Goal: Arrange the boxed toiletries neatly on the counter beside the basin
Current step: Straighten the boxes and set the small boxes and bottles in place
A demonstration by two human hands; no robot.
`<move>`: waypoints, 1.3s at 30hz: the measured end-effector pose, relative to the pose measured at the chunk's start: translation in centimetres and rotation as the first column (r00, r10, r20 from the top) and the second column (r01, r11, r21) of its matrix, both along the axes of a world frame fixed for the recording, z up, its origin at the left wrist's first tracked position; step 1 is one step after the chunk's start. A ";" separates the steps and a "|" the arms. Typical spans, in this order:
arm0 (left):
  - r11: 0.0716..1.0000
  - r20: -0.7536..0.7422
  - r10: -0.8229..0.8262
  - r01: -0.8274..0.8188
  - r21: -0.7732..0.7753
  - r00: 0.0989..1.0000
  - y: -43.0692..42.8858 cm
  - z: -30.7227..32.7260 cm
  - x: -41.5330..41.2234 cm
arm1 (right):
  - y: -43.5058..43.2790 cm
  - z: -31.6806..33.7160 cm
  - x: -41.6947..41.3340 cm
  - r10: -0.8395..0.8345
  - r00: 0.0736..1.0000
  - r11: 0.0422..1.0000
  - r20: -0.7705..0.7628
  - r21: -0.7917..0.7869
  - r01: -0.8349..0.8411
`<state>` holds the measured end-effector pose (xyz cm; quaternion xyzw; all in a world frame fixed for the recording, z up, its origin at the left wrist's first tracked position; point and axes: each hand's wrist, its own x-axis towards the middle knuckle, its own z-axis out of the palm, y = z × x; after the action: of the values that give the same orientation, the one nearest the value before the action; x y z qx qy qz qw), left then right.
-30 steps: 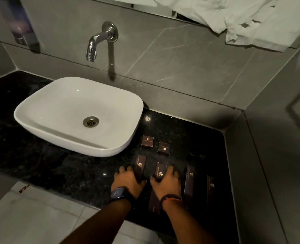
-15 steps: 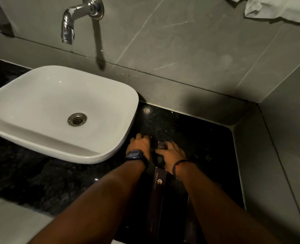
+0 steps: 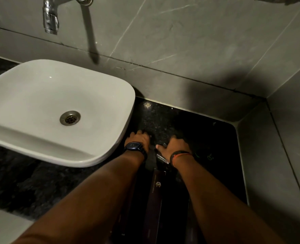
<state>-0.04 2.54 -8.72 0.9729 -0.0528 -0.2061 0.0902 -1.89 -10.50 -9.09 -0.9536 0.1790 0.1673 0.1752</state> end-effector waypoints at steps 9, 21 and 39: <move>1.000 -0.010 -0.023 0.023 0.003 1.000 0.1 0.4 0.4 | -0.5 0.3 0.1 0.349 0.894 0.932 -0.280 0.002 -0.363; 0.998 -0.030 -0.058 0.058 0.008 0.998 0.0 0.5 0.4 | -0.4 -0.5 0.3 0.121 0.986 0.990 -0.114 0.087 -0.112; 0.999 -0.040 -0.039 0.039 0.003 0.998 0.7 0.6 0.8 | -1.2 1.4 -0.5 0.135 0.991 0.988 -0.015 0.085 -0.133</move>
<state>0.74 3.25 -8.08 0.9676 -0.0694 -0.2273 0.0856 -2.43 -11.71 -7.71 -0.9535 0.1094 0.1960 0.2013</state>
